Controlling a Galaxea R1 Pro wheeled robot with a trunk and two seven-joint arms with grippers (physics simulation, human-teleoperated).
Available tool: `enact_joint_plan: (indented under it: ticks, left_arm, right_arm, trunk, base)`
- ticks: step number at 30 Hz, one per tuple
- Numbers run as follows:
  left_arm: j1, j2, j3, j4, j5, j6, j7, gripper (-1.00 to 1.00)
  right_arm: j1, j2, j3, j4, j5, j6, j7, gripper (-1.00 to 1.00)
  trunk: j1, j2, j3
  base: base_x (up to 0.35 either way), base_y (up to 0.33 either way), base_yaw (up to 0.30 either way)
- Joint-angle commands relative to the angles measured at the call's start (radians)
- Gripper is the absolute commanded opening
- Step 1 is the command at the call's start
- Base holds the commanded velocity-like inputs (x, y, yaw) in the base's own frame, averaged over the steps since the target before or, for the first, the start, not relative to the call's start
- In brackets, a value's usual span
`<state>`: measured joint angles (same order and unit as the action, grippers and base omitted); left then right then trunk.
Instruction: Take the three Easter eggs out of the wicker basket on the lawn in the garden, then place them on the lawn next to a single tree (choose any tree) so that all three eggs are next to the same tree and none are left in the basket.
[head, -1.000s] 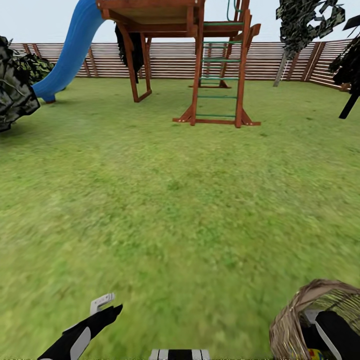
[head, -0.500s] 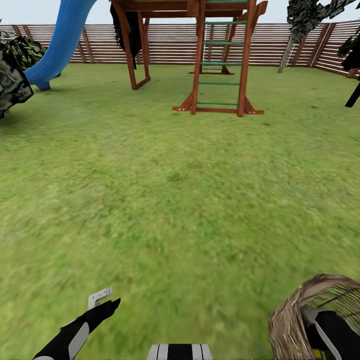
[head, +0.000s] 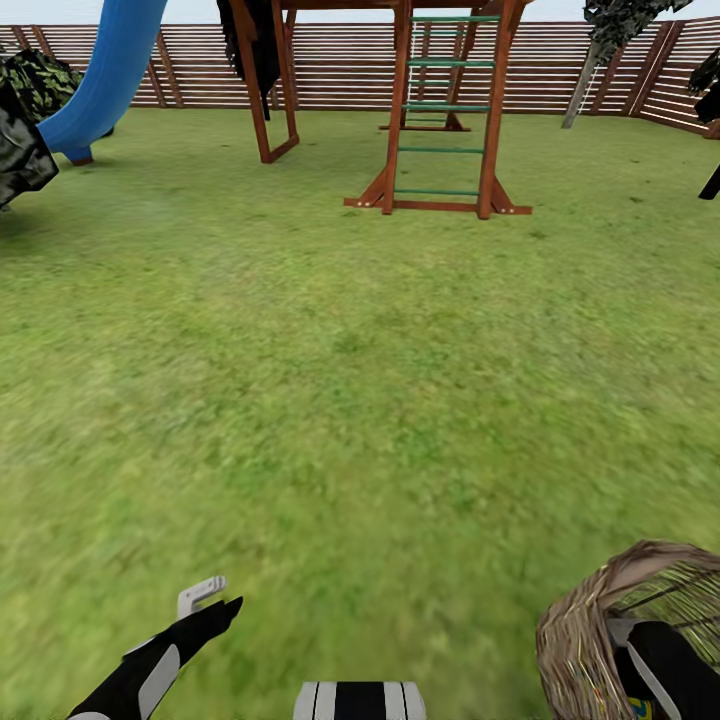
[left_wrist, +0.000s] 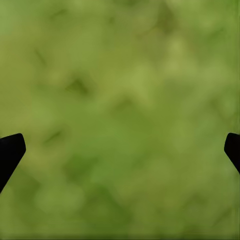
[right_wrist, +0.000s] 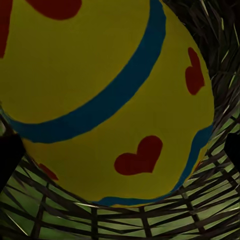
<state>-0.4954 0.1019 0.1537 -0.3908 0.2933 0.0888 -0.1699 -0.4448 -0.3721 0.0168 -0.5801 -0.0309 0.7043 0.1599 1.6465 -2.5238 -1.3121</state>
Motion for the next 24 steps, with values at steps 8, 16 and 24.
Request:
enact_joint_plan:
  ticks: [8,16,24]
  left_arm:
    - [0.000,-0.002,0.005,0.005,0.009,0.009,-0.008,1.00]
    - [0.000,-0.004,0.003,0.008,0.009,0.009,-0.008,1.00]
    - [0.000,-0.005,0.003,0.009,0.009,0.009,-0.008,1.00]
  right_arm:
    - [0.000,0.009,0.003,0.000,0.002,0.004,0.001,1.00]
    - [0.000,0.012,0.003,0.000,0.003,0.002,0.001,1.00]
    - [0.000,0.010,0.002,-0.002,0.003,0.000,-0.002,1.00]
  trunk:
    - [0.000,0.000,-0.001]
    - [0.000,0.000,-0.001]
    - [0.000,0.000,-0.001]
  base:
    - [0.000,0.000,0.000]
    - [0.000,0.000,0.000]
    - [0.000,0.000,0.000]
